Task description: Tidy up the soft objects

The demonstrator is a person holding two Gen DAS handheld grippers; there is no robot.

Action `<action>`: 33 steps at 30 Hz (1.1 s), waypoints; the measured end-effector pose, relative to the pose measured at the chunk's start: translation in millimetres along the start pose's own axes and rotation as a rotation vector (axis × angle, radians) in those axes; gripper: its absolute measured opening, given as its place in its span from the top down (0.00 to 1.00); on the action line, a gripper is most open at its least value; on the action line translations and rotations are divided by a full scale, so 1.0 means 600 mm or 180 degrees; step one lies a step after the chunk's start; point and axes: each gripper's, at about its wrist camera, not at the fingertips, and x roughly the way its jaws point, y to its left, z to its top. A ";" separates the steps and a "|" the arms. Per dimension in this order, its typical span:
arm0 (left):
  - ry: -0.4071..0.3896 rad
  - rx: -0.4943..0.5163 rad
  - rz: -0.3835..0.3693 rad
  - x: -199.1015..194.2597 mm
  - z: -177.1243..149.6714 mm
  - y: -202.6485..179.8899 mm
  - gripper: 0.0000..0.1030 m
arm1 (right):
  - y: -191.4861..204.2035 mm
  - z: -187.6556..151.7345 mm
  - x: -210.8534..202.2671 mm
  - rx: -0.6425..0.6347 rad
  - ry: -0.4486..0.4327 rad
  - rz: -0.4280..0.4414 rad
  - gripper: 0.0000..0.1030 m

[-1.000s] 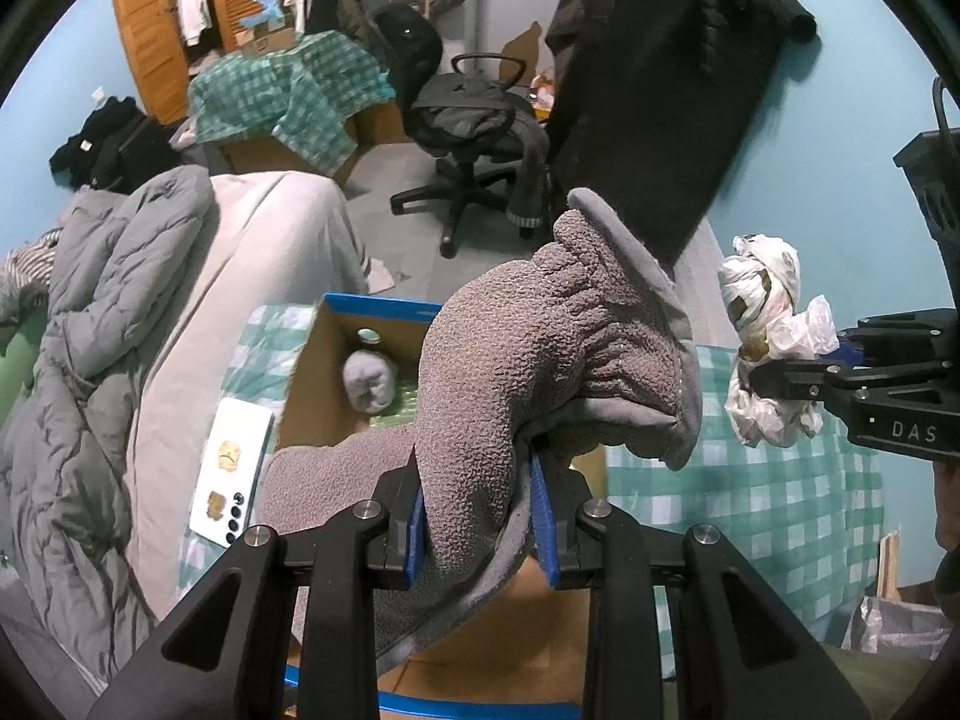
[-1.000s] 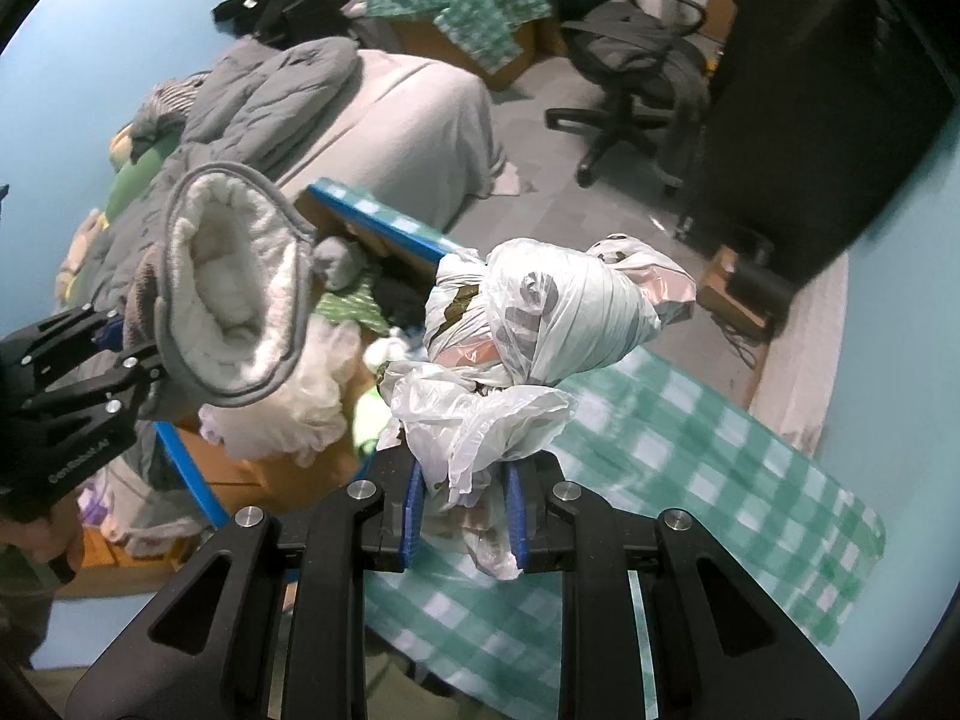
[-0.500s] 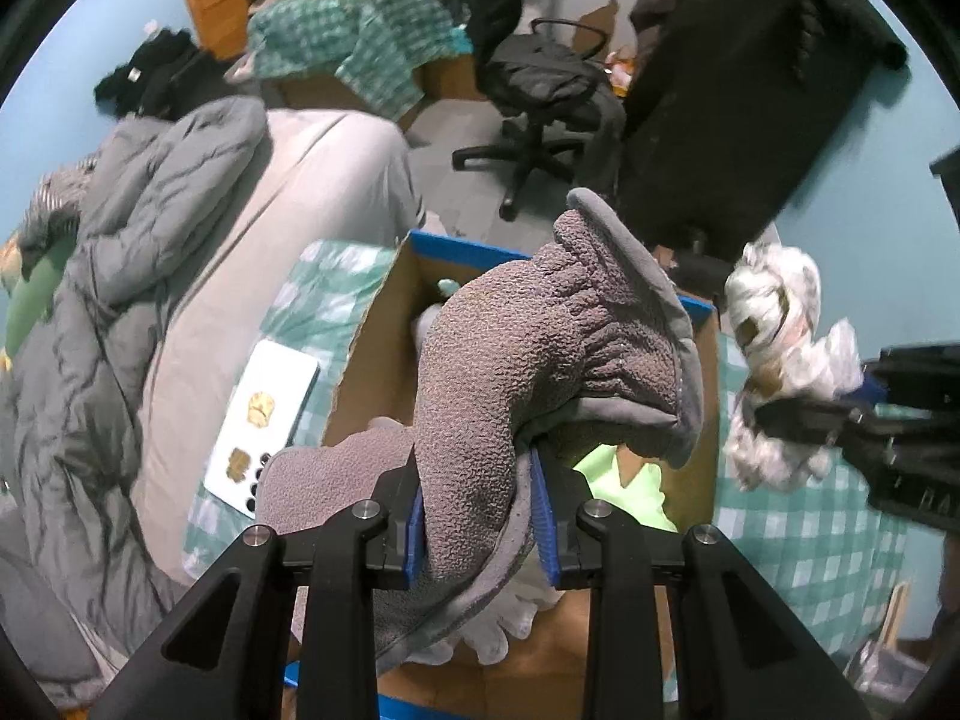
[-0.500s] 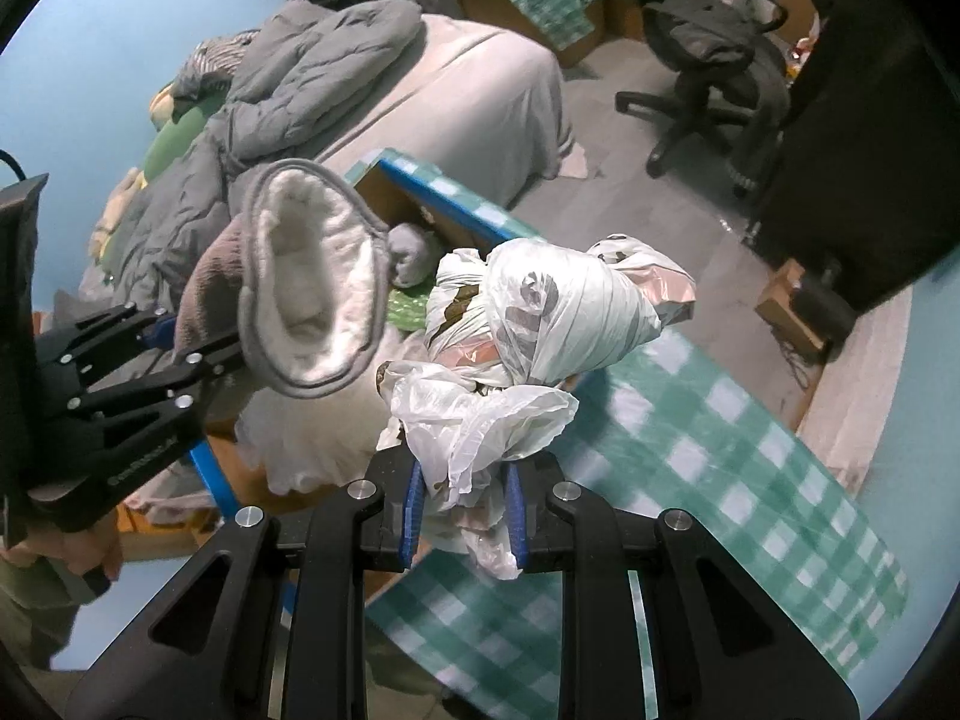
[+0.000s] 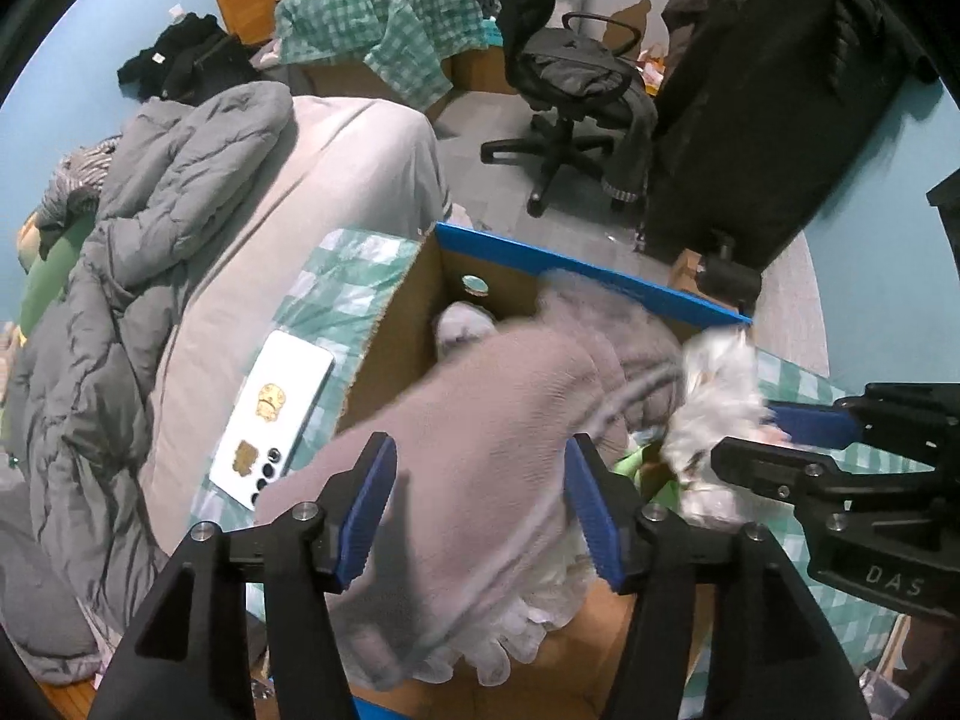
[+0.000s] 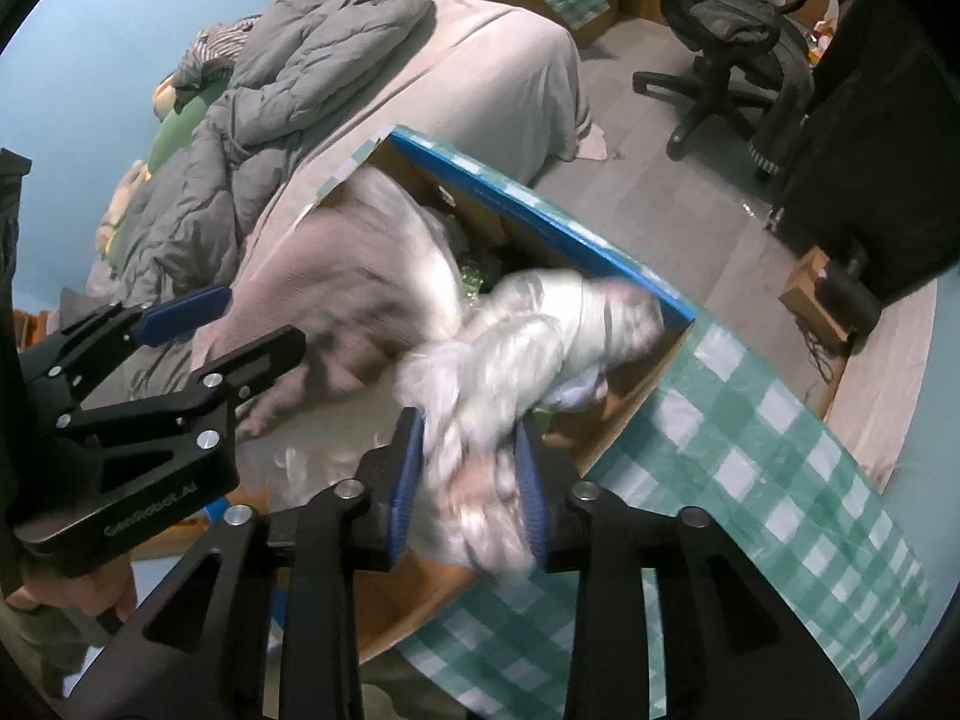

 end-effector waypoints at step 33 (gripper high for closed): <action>-0.0287 -0.0059 -0.0054 -0.177 -0.053 -0.015 0.09 | 0.007 -0.059 -0.174 0.0048 -0.0523 -0.0394 0.31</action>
